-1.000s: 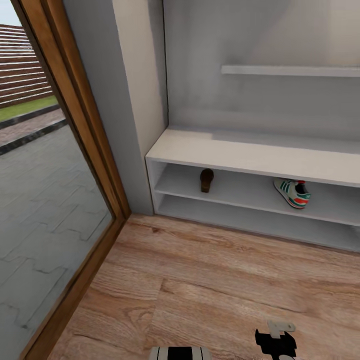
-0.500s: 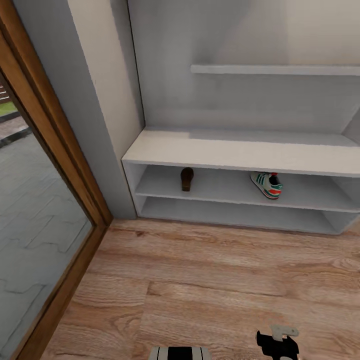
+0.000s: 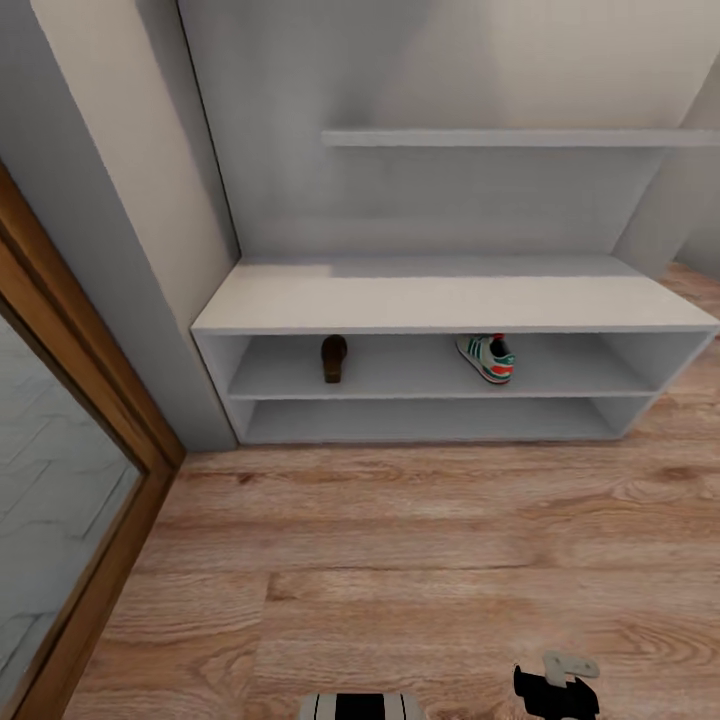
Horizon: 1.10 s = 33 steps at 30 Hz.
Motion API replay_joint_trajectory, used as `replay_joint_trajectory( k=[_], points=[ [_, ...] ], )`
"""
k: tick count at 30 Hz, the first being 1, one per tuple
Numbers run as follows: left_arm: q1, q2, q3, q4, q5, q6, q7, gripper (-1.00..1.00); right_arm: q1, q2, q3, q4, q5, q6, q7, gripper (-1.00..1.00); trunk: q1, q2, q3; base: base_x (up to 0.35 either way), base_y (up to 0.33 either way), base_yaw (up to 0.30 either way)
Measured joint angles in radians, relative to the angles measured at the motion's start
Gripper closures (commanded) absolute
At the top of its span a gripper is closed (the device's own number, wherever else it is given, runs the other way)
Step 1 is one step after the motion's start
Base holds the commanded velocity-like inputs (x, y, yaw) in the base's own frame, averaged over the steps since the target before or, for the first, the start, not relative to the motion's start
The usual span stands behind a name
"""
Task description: Pick up the two gym shoes and the two sandals from the corridor floor and place them onto the hallstand (shoe rack) in the corridor, making sure they are on the rack and not on the floor. Arrange them so the two gym shoes are next to each other and the two sandals are next to each other.
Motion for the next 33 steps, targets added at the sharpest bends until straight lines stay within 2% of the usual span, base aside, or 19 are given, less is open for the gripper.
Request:
replay_joint_trajectory(
  k=[22,33],
  points=[
    [0.0,-0.003,-0.005,0.0,0.005,0.0,0.002,-1.0,0.002,0.007,0.0,-0.002,-0.001,-0.002,0.0,-1.0,0.0,0.0,0.0,0.0,0.0,-0.268],
    [0.0,-0.008,0.0,0.0,0.006,-0.001,-0.013,-1.0,0.002,0.007,0.0,0.001,0.001,-0.068,0.0,-1.0,0.0,0.0,0.0,0.0,0.0,-0.268]
  ],
)
